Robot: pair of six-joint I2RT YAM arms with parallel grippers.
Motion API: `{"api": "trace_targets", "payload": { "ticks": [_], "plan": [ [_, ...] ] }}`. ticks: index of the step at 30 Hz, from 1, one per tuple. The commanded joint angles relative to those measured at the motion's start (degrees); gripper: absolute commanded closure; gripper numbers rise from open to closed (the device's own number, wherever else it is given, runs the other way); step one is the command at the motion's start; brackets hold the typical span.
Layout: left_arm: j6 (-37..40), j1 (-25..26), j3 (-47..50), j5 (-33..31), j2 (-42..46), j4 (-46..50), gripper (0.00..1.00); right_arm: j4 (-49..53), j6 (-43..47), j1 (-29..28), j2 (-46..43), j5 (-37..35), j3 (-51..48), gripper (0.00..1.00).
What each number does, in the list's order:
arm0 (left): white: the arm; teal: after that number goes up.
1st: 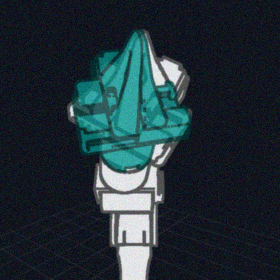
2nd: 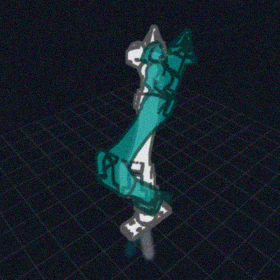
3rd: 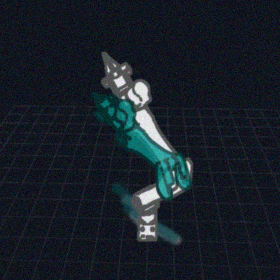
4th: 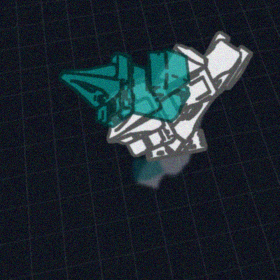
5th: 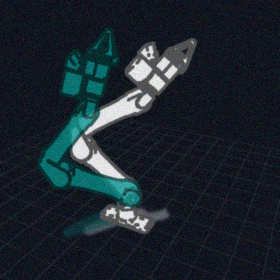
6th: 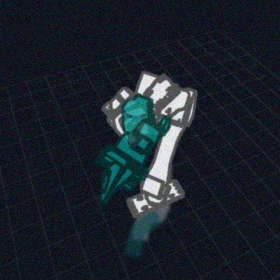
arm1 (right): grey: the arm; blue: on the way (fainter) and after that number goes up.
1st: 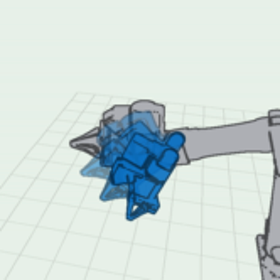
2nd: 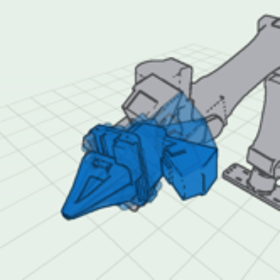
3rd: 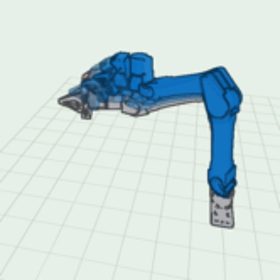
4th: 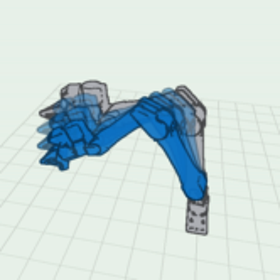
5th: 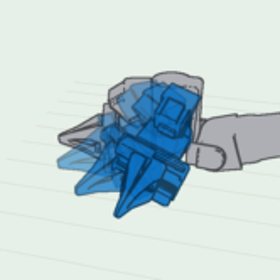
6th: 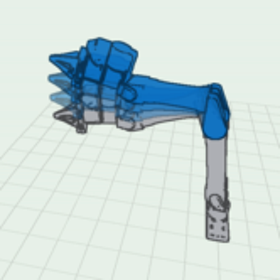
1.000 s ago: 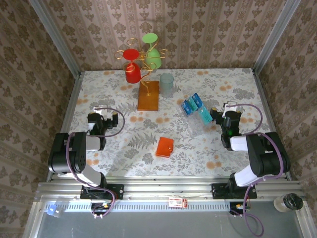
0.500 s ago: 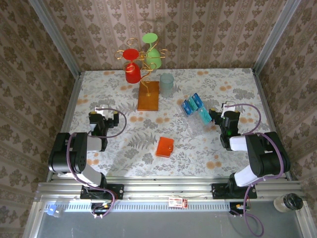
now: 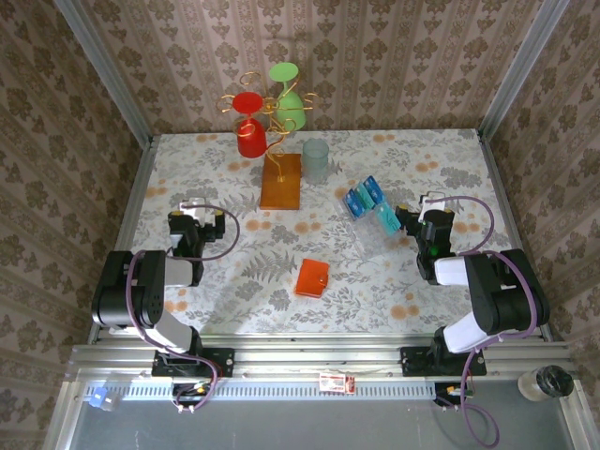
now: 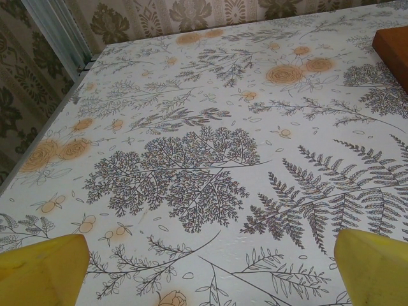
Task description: Put the credit cards into the card holder
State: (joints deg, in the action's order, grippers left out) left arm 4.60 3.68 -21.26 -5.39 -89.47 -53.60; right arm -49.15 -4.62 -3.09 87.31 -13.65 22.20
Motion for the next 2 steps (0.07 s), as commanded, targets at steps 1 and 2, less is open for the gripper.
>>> {"api": "trace_targets", "payload": {
  "ticks": [1, 2],
  "plan": [
    [0.58, -0.29, 0.07, -0.24, 0.19, -1.64, 0.0, -1.24, 0.95, 0.28, 0.29, -0.11, 0.29, 0.0],
    [0.63, -0.31, 0.09, -0.32, 0.18, -1.59, 0.0, -1.41, 0.99, 0.28, 0.32, 0.0, 0.34, 0.0]
  ]
}}
